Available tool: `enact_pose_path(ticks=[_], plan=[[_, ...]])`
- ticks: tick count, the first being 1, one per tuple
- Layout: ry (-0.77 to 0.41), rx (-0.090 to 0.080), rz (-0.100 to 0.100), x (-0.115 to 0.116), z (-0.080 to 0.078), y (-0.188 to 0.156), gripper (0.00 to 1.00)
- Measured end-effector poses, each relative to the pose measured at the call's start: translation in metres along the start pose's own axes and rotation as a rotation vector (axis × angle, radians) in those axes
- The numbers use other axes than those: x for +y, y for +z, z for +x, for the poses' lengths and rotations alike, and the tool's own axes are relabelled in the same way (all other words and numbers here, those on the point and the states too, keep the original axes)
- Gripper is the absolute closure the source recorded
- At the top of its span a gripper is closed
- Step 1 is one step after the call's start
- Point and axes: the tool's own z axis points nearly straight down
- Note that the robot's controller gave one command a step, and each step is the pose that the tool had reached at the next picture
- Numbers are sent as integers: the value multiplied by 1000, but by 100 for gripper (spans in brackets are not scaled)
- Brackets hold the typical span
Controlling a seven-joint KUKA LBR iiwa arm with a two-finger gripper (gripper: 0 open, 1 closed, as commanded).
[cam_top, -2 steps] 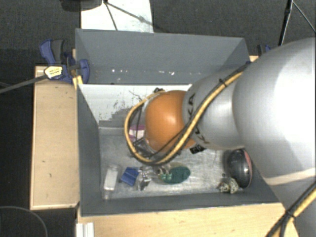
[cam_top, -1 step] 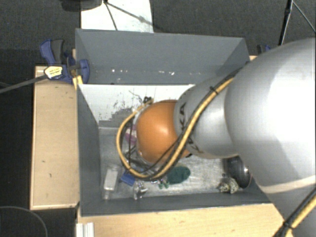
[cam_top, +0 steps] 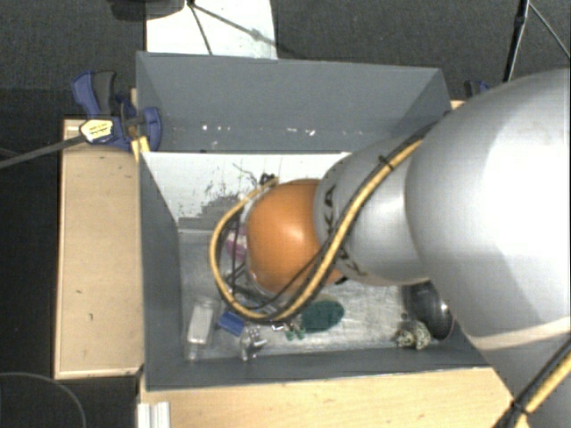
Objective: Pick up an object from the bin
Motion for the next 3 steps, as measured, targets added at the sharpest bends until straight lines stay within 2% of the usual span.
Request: enact_pose_path(ticks=[2, 3], plan=[[22, -2, -1, 0, -2, 0, 0], [28, -5, -1, 0, -3, -2, 100]])
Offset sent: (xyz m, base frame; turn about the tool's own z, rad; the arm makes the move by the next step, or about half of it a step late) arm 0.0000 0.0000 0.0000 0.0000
